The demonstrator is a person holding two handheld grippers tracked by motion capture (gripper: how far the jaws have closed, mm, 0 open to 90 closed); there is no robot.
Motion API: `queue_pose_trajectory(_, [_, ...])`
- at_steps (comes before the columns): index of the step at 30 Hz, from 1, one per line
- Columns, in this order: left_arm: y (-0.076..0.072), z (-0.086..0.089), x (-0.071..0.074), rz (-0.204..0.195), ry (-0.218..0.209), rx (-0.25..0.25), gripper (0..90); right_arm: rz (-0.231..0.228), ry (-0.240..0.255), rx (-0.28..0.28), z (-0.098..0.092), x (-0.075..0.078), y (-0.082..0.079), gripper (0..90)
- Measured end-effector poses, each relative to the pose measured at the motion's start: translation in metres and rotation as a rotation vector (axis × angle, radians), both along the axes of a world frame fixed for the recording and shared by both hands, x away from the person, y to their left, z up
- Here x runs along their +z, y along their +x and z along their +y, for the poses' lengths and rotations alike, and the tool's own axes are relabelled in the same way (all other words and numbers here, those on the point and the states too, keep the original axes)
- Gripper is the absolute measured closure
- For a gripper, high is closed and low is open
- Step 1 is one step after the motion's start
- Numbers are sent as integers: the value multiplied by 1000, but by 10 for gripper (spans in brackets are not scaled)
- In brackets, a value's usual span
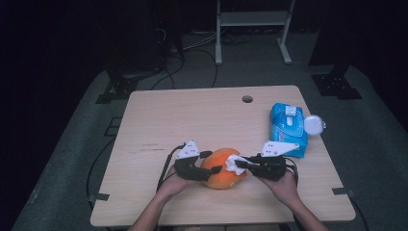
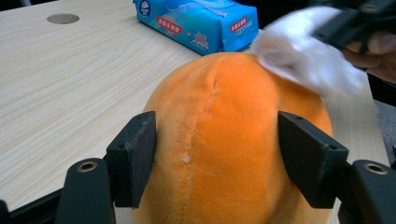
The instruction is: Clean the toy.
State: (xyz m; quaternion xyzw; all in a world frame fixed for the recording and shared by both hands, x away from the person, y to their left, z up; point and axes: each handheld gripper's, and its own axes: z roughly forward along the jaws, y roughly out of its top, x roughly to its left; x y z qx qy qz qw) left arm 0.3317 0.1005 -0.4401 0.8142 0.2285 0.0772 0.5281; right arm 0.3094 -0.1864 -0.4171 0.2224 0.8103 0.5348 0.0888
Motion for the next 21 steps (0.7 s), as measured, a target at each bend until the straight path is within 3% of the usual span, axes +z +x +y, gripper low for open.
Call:
queue_pose_trajectory(2, [0, 1, -1, 4, -7, 0, 312, -16, -15, 4, 4, 0, -2, 814])
queue_pose_trajectory(13, [-2, -2, -2, 3, -12, -7, 317, 64, -15, -76, -17, -12, 17, 814])
queue_pose_trajectory(21, [-2, -1, -2, -1, -9, -10, 317, 49, 16, -54, -10, -8, 14, 814])
